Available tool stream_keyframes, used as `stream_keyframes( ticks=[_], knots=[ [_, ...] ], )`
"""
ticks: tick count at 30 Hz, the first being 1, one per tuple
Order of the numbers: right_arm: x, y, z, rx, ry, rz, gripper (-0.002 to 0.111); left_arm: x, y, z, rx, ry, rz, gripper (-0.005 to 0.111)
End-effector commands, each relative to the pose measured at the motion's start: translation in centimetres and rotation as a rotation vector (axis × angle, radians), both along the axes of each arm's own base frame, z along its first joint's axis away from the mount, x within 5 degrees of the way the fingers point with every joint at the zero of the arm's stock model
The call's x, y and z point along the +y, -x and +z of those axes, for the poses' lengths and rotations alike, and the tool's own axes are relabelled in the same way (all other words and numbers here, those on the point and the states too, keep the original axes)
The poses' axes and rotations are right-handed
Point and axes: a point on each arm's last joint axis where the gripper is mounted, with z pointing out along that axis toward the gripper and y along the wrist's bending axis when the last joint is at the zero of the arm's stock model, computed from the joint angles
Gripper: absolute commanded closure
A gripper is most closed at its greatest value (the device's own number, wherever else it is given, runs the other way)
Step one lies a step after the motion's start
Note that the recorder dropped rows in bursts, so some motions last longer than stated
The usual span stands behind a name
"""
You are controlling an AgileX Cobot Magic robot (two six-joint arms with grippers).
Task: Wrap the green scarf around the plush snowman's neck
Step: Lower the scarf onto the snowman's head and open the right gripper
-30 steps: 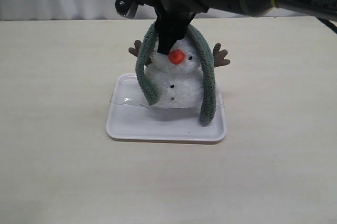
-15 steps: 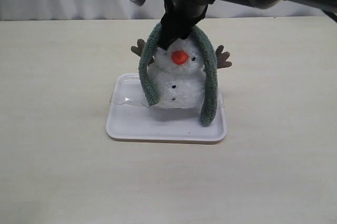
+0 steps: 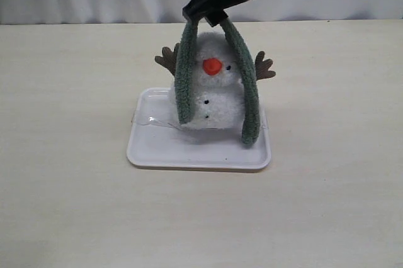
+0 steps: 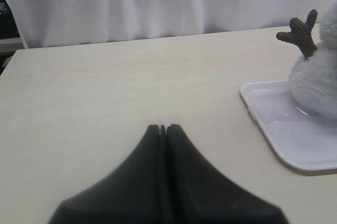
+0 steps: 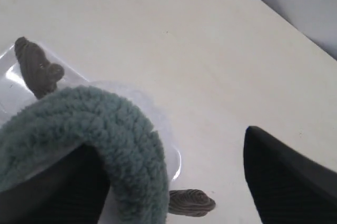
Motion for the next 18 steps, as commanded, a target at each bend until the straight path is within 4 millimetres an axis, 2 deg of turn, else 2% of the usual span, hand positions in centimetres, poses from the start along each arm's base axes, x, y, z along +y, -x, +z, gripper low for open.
stream_keyframes(
  ticks=[1,4,7,12,18],
  knots=[
    [-0.2,-0.7,0.5,-0.052,-0.089,-0.051,0.042,0.0,0.0,0.0,-0.013,0.002,-0.008,0.107],
    [0.6,-0.9,0.5,-0.079,-0.128,-0.025,0.042,0.0,0.0,0.0,-0.013,0.002,-0.008,0.107],
    [1.2,-1.1,-0.7,-0.037,-0.156,-0.006,0.042,-0.1,0.0,0.0,-0.011,0.009,-0.009,0.107],
    [1.1,-1.4,-3.7,0.083,-0.002,0.038,0.042,-0.1,0.0,0.0,-0.011,0.009,-0.009,0.107],
    [0.9,-1.5,-4.0,0.089,0.044,0.044,0.042,-0.1,0.0,0.0,-0.011,0.009,-0.009,0.107]
  ],
)
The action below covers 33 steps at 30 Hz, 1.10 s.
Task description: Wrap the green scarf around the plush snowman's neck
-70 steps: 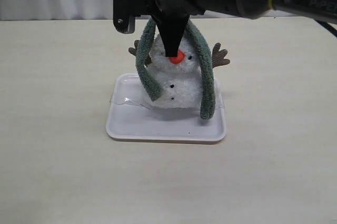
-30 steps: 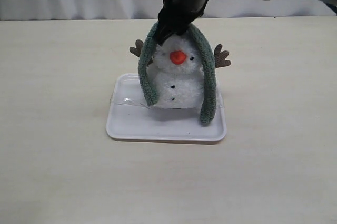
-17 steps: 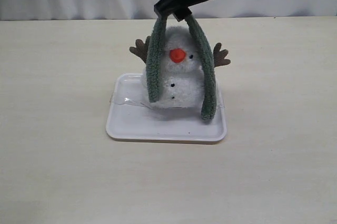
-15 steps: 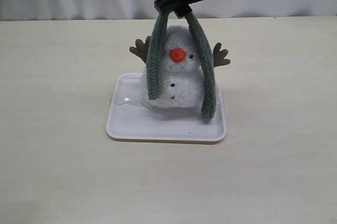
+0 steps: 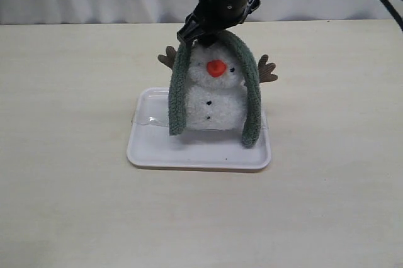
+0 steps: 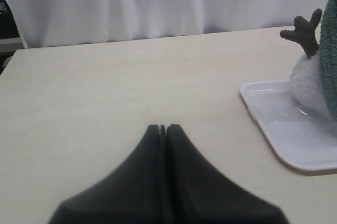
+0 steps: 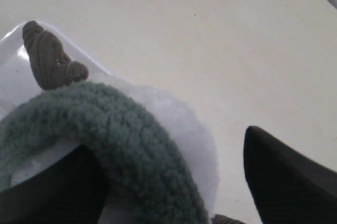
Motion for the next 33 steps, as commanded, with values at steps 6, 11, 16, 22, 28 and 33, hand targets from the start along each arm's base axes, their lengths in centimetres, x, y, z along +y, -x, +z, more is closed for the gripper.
stream_keyframes(
  ticks=[6,11,16,22,28,33],
  knots=[
    [0.2,0.6,1.7,0.061,-0.039,-0.013,0.042,-0.1,0.0,0.0,-0.011,0.009,-0.009,0.107],
    [0.3,0.7,3.9,0.059,-0.08,-0.023,0.042,-0.1,0.0,0.0,-0.011,0.009,-0.009,0.107],
    [-0.3,-0.1,4.3,0.133,-0.248,-0.033,0.042,-0.1,0.0,0.0,-0.011,0.009,-0.009,0.107],
    [-1.5,1.0,7.3,0.043,-0.205,0.013,0.066,0.0,0.0,0.0,-0.013,0.003,-0.008,0.107],
    [-2.9,3.8,5.7,0.14,-0.136,0.067,0.089,0.0,0.0,0.0,-0.013,0.003,-0.008,0.107],
    [-3.6,3.9,2.5,0.163,-0.064,0.022,0.063,0.0,0.0,0.0,-0.013,0.003,-0.008,0.107]
  ],
)
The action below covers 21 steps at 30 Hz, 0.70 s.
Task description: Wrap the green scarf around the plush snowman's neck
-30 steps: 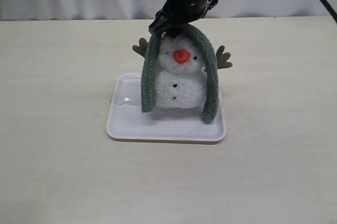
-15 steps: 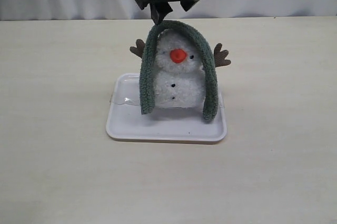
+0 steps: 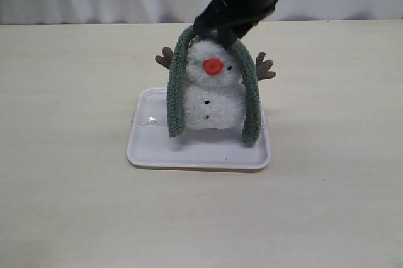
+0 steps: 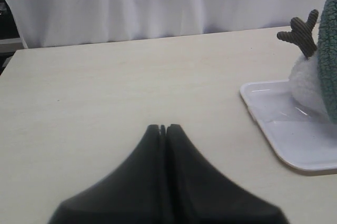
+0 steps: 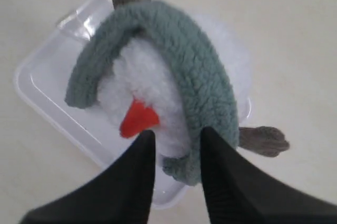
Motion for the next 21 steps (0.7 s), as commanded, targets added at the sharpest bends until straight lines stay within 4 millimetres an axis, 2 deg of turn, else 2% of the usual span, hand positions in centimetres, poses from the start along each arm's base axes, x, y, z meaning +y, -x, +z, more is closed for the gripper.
stream_keyframes(
  ticks=[1,4,7,10,13,21],
  knots=[
    [-1.1,-0.5,-1.9,-0.045,0.08,-0.049,0.062,0.0,0.0,0.0,-0.013,0.003,-0.008,0.107],
    [-1.5,-0.8,-2.1,-0.083,0.117,-0.066,0.063,0.0,0.0,0.0,-0.013,0.003,-0.008,0.107],
    [-1.4,-1.0,-2.1,-0.105,0.116,-0.062,0.071,0.0,0.0,0.0,-0.013,0.003,-0.008,0.107],
    [-1.1,-1.3,-2.1,-0.13,0.09,-0.044,0.089,0.0,0.0,0.0,-0.013,0.003,-0.008,0.107],
    [-0.6,-1.1,-2.4,-0.101,0.059,0.009,0.1,0.0,0.0,0.0,-0.013,0.003,-0.008,0.107],
    [-0.4,-1.1,-2.6,-0.093,0.055,0.038,0.103,-0.1,0.0,0.0,-0.012,0.009,-0.009,0.107]
  ],
)
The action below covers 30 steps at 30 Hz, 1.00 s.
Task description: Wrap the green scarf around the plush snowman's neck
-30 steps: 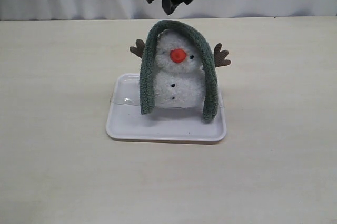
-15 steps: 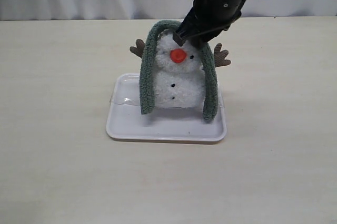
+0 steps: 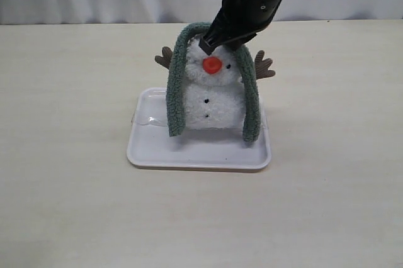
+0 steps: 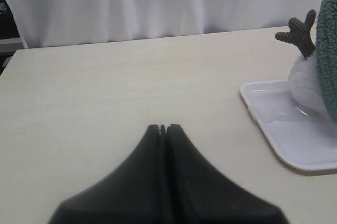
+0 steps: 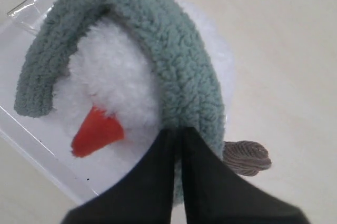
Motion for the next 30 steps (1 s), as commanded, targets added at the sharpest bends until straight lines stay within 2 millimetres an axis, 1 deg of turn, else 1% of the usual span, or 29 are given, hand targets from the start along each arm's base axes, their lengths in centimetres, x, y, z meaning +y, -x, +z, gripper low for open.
stream_keyframes(
  ticks=[1,4,5,8,9,10,12,13,16,19,22,25,27,30],
  knots=[
    [-0.2,-0.2,0.1,-0.011,-0.008,0.007,0.103,-0.1,0.0,0.0,-0.012,0.009,-0.009,0.107],
    [-0.2,-0.1,0.4,-0.017,-0.012,0.007,0.102,-0.1,0.0,0.0,-0.012,0.009,-0.009,0.107],
    [-0.2,0.0,0.5,-0.02,-0.016,0.006,0.1,-0.1,0.0,0.0,-0.012,0.009,-0.009,0.107],
    [-0.4,0.3,1.2,-0.028,-0.02,0.006,0.083,-0.1,0.0,0.0,-0.012,0.009,-0.009,0.107],
    [-0.5,0.4,1.4,-0.031,-0.023,0.004,0.073,-0.1,0.0,0.0,-0.012,0.009,-0.009,0.107],
    [-0.5,0.5,1.5,-0.03,-0.029,0.003,0.067,-0.1,0.0,0.0,-0.012,0.009,-0.009,0.107],
    [-0.4,0.5,1.5,-0.033,-0.045,-0.009,0.059,-0.1,0.0,0.0,-0.012,0.009,-0.009,0.107],
    [-0.3,0.4,1.5,-0.035,-0.05,-0.012,0.059,-0.1,0.0,0.0,-0.012,0.009,-0.009,0.107],
    [-0.1,0.0,0.9,-0.037,-0.063,-0.025,0.062,-0.1,0.0,0.0,-0.012,0.009,-0.009,0.107],
    [0.1,-0.4,0.1,-0.03,-0.057,-0.029,0.072,-0.1,0.0,0.0,-0.012,0.009,-0.009,0.107],
    [0.0,-0.8,0.0,-0.056,-0.031,-0.033,0.086,-0.1,0.0,0.0,-0.012,0.009,-0.009,0.107],
    [-0.1,-0.9,0.2,-0.084,-0.027,-0.041,0.104,-0.1,0.0,0.0,-0.012,0.009,-0.009,0.107],
    [0.0,-1.0,0.3,-0.105,-0.039,-0.036,0.104,-0.1,0.0,0.0,-0.012,0.009,-0.009,0.107],
    [0.7,-0.9,0.7,-0.155,-0.042,-0.004,0.104,-0.1,0.0,0.0,-0.012,0.009,-0.009,0.107]
  ],
)
